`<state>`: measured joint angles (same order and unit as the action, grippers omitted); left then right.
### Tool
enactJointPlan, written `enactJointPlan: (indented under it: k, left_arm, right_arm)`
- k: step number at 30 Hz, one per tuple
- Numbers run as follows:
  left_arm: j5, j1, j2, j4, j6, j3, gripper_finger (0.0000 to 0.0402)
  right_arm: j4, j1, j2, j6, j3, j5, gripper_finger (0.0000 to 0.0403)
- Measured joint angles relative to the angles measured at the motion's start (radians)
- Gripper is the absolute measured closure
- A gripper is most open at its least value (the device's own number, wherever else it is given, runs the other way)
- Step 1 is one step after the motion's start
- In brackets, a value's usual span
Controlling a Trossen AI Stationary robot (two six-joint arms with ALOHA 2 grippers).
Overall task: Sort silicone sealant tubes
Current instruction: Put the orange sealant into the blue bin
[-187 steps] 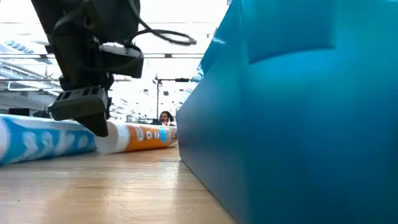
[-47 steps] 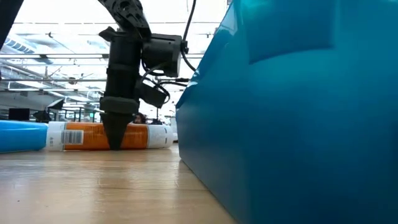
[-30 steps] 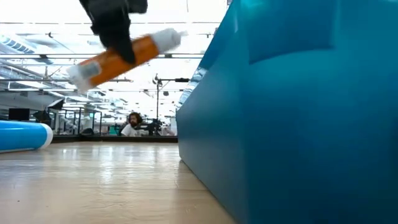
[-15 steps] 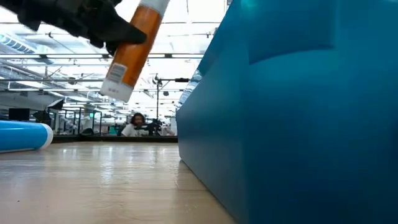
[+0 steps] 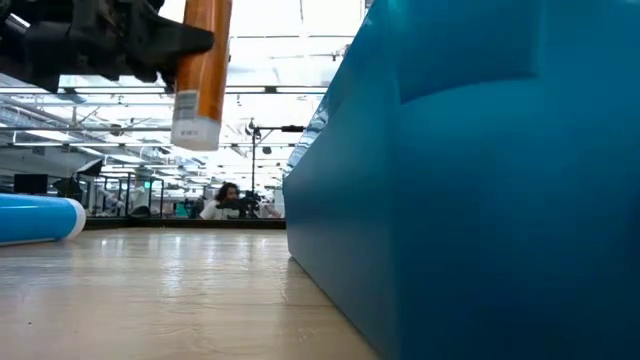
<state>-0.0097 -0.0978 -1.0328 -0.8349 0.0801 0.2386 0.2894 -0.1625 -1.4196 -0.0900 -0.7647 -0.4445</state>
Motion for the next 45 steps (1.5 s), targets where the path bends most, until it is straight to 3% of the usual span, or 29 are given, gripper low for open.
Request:
enactJointPlan:
  k: [4,11,21,34,42,45]
  left_arm:
    - [-0.026,0.031,0.002,-0.008,0.02,0.014,0.0195]
    - [-0.027,0.1,0.001,-0.009,0.03,0.014,0.0195]
    - [-0.026,0.139,0.001,-0.006,-0.007,0.014,0.0193]
    - [-0.026,0.153,0.0,-0.006,-0.045,0.015,0.0191]
    - [-0.04,0.136,-0.013,0.025,-0.059,0.016,0.0191]
    - [-0.045,0.136,-0.028,0.018,-0.059,0.016,0.0191]
  right_arm:
    - [0.122,0.037,0.001,0.007,0.015,0.008,0.0106]
    - [0.505,0.123,-0.047,0.023,0.071,0.238,0.0106]
    - [0.77,0.205,-0.194,0.028,0.07,0.374,0.0106]
    - [0.814,0.245,-0.364,0.027,-0.141,0.533,0.0106]
    - [0.736,0.275,-0.413,0.145,-0.299,0.704,0.0104]
    - [0.681,0.274,-0.412,0.144,-0.345,0.715,0.0101]
